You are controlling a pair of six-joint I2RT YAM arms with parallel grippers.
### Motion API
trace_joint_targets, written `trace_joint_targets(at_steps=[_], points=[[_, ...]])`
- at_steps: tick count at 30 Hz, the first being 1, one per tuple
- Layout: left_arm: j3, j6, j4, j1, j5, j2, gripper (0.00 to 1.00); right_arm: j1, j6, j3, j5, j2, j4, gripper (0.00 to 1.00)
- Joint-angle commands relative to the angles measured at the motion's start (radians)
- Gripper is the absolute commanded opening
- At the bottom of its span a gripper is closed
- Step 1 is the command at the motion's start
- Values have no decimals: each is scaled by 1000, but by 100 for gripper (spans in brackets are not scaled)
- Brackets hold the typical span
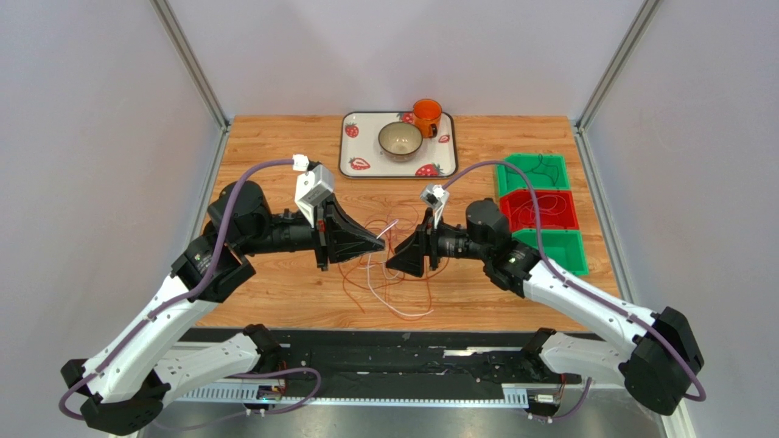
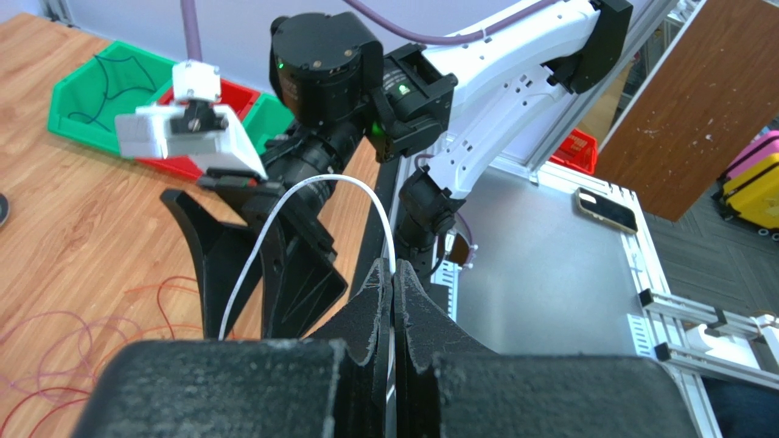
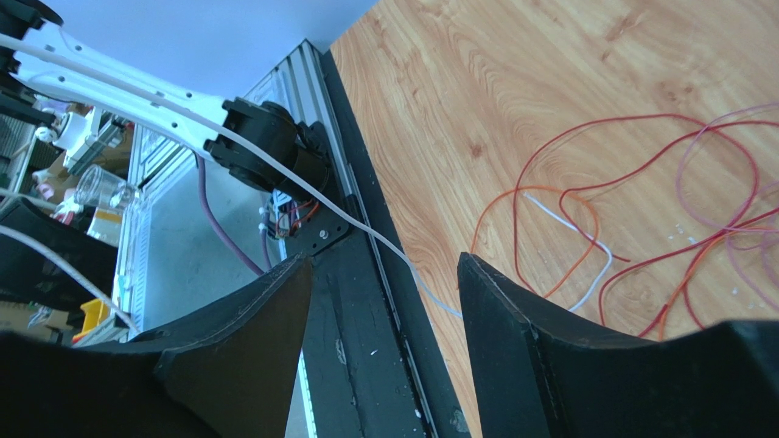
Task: Untangle the cables
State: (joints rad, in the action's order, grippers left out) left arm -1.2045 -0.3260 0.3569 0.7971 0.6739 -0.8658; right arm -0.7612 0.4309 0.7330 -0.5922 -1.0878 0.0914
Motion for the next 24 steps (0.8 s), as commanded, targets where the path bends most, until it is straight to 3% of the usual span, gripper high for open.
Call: trace_joint_targets(at_steps=[1, 10, 19, 22, 24], points=[[-18, 25, -19, 2, -4, 11, 0, -42, -30, 55, -6, -61, 45, 64], [-6, 35, -9, 4, -23, 22, 0, -87, -49, 85, 41, -113, 53, 60], [11, 42, -1, 2, -37, 42, 0, -115, -46, 101, 60, -138, 59, 33], [11, 45, 11, 2, -43, 47, 0, -121, -52, 106, 72, -135, 42, 17], [7, 47, 22, 2, -60, 53, 0, -121, -60, 109, 78, -120, 22, 0]])
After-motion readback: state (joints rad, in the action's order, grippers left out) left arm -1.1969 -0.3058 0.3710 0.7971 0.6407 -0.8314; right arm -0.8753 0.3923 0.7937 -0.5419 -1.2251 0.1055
